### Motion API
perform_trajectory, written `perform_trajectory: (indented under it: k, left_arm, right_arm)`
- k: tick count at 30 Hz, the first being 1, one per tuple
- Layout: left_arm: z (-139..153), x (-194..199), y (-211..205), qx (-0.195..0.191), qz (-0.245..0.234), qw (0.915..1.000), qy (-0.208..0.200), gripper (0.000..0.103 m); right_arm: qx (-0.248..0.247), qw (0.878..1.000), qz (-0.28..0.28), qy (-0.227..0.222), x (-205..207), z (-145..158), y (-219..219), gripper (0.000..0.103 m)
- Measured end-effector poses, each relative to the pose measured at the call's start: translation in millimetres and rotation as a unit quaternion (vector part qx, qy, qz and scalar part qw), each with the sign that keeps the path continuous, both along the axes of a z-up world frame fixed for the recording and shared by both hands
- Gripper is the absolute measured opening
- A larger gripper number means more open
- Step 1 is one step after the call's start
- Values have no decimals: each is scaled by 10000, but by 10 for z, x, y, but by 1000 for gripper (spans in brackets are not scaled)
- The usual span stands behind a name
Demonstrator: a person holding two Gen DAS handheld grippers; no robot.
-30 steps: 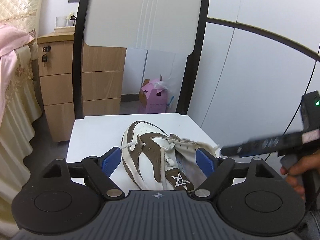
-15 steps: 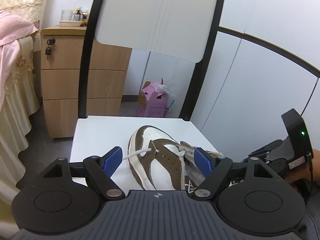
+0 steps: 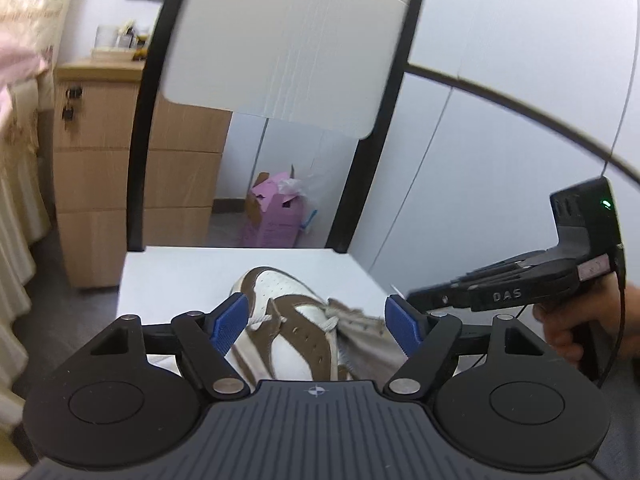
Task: Lace up shoes with both hands
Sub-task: 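Release the lace and lift both grippers away from the sneaker, then grasp the white lace end with the right gripper near the eyelets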
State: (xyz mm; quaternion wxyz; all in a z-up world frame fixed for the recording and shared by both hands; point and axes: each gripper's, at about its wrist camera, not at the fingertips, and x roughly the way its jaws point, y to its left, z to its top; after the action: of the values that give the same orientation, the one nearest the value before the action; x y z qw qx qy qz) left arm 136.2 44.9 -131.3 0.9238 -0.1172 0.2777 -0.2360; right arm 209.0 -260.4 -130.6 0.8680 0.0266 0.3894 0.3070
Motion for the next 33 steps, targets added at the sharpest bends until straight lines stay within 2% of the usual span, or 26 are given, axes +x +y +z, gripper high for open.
perform_trajectory:
  k: [2,4,8,10,11,12,14,23,28,30,33]
  left_arm:
    - [-14,65,104,-431,66,9989,169,77]
    - [-51,139,229,-1012,120,9940,392,72]
    - [-142,256,412,-1979,119,9774,736,66]
    - [-188,307,460,-2312,66,9687,907,61]
    - [-206,329,470,-2419,42,9652,988,56]
    - [-215,345,466,-2435,41,9642,1052,46]
    - [-238,377,449,-2432,3,9623,1219,41]
    - [-267,400,407,-2636,-177,9544,1387,40]
    - [-269,388,377,-2635,-237,9543,1393,21]
    - [-273,387,360,-2646,-280,9537,1399,9]
    - [-271,382,347,-2626,-244,9548,1374,3]
  right_arm:
    - [223,9991,213,-292,-57,145,107,3]
    - [357,9968,459,-549,-138,270,231,3]
    - [221,9923,896,-823,-294,366,459,3]
    - [99,9912,1044,-805,-340,359,544,3]
    - [47,9905,1100,-819,-368,368,575,3]
    - [40,9901,1132,-833,-390,376,593,3]
    - [53,9892,1186,-856,-427,388,624,3]
    - [44,9898,1124,-871,-445,384,663,3]
    - [108,9899,1101,-884,-451,382,674,3]
    - [120,9901,1084,-879,-448,382,678,3]
    - [101,9908,1050,-851,-444,366,671,3]
